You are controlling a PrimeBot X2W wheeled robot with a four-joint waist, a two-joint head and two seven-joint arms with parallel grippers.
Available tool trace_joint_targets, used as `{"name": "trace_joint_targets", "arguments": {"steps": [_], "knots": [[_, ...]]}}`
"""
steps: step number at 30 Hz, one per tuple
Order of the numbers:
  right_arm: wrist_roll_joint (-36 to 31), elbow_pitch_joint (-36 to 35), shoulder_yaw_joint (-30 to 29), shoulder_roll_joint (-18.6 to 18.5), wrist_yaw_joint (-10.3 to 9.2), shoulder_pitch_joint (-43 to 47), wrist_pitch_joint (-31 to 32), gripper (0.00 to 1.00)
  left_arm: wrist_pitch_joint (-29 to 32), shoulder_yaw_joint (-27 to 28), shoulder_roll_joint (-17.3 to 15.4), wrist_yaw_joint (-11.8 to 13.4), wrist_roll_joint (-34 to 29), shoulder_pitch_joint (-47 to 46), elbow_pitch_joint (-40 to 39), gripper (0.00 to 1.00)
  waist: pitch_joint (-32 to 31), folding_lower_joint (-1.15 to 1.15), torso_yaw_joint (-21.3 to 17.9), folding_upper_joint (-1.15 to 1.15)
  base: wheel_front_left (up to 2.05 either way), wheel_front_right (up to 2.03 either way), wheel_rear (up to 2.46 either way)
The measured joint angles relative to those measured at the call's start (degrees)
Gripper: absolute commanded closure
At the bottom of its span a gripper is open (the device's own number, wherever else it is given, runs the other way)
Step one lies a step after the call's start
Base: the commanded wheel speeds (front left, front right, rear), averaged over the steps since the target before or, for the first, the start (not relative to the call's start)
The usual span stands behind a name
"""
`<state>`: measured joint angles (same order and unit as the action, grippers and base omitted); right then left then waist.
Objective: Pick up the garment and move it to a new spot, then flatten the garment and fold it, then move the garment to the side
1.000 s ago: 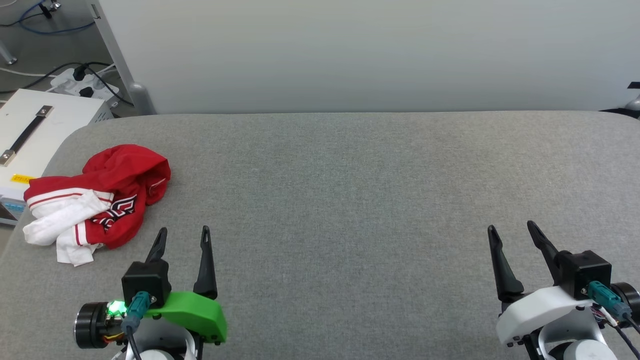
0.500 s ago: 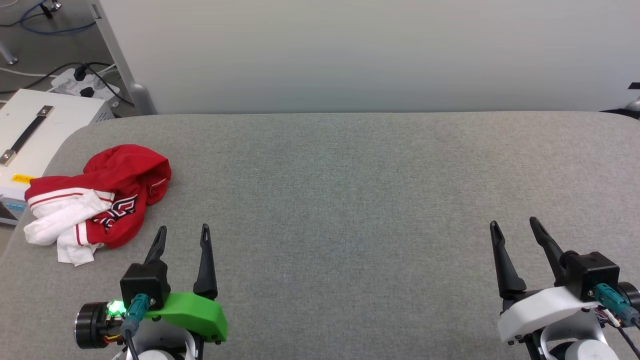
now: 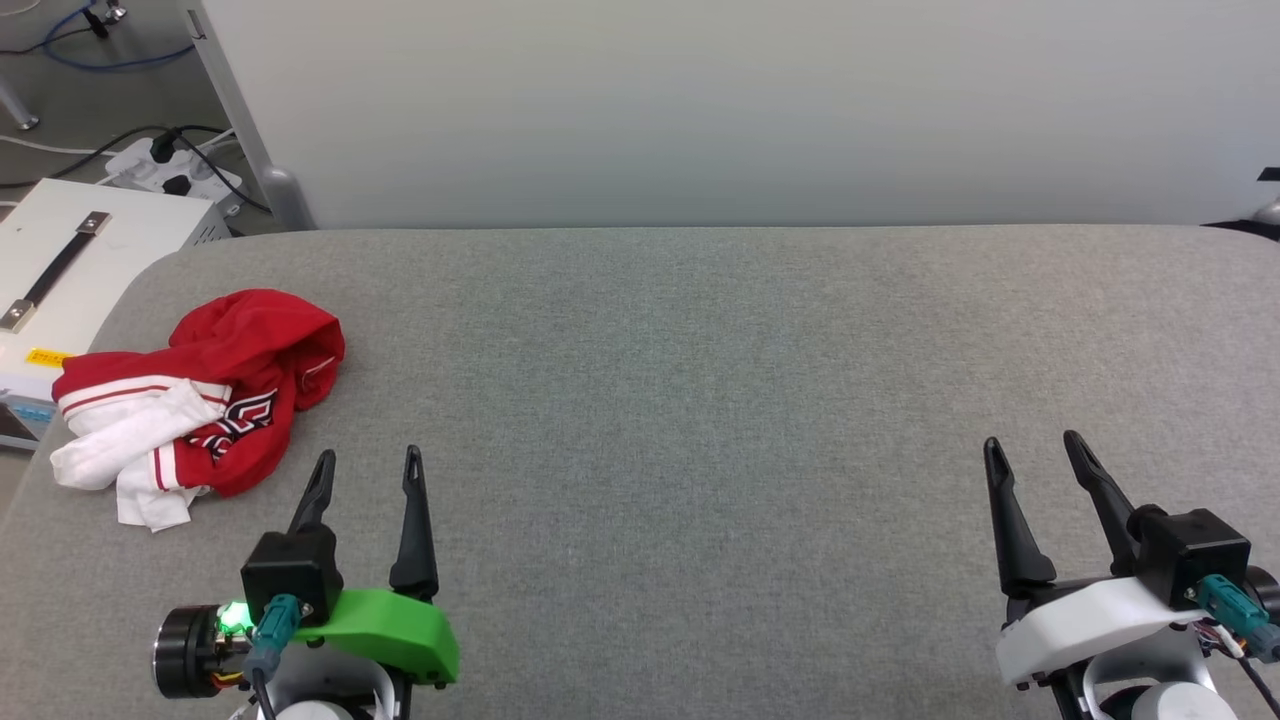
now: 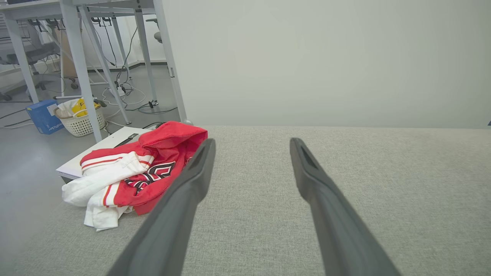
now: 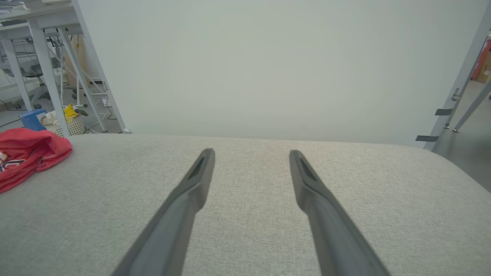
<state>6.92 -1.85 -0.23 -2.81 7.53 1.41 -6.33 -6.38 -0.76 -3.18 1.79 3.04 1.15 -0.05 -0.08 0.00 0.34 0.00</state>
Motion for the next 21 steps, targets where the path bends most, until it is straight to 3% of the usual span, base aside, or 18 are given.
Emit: {"name": "trace_joint_targets", "arguments": {"steps": [21], "knots": [[0.6,-0.4,-0.3,0.0,0.0,1.1,-2.6,0.0,-2.5,-0.6,0.0,0.5,0.2,1.0,0.6,0.0,-0.8,0.0,-0.2,0.0,0.0,0.0,0.0]]}}
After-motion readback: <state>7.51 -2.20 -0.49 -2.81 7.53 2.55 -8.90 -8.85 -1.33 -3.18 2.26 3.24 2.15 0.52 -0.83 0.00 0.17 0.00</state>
